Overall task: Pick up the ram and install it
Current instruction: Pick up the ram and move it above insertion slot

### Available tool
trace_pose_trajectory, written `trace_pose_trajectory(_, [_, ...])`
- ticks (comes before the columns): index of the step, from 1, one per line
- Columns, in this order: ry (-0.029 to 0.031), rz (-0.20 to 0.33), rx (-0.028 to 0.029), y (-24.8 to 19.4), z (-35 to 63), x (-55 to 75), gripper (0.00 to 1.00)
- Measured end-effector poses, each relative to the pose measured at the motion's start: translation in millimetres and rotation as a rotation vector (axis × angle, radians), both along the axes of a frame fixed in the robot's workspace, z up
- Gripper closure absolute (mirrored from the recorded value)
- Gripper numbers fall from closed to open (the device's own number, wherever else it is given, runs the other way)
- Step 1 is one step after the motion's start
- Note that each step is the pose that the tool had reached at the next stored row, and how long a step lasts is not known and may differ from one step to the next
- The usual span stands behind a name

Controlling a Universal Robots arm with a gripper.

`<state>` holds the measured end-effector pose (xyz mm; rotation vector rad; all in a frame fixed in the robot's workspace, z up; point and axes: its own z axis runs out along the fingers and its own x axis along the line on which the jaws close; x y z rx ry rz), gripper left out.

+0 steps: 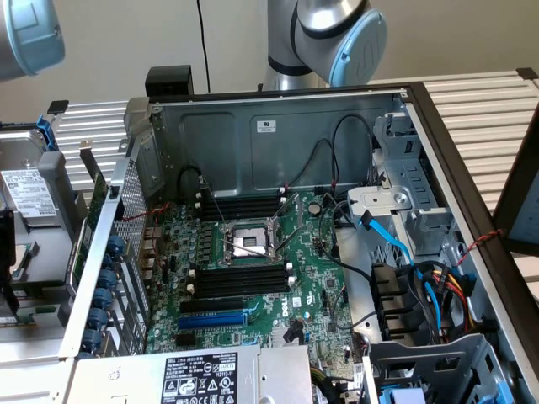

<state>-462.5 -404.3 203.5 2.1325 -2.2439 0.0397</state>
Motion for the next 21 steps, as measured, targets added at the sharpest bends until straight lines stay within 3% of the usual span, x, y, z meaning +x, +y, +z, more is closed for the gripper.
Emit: trace_pose_trajectory(21, [0.0,0.0,0.0,-0.7,0.0,0.0,0.88])
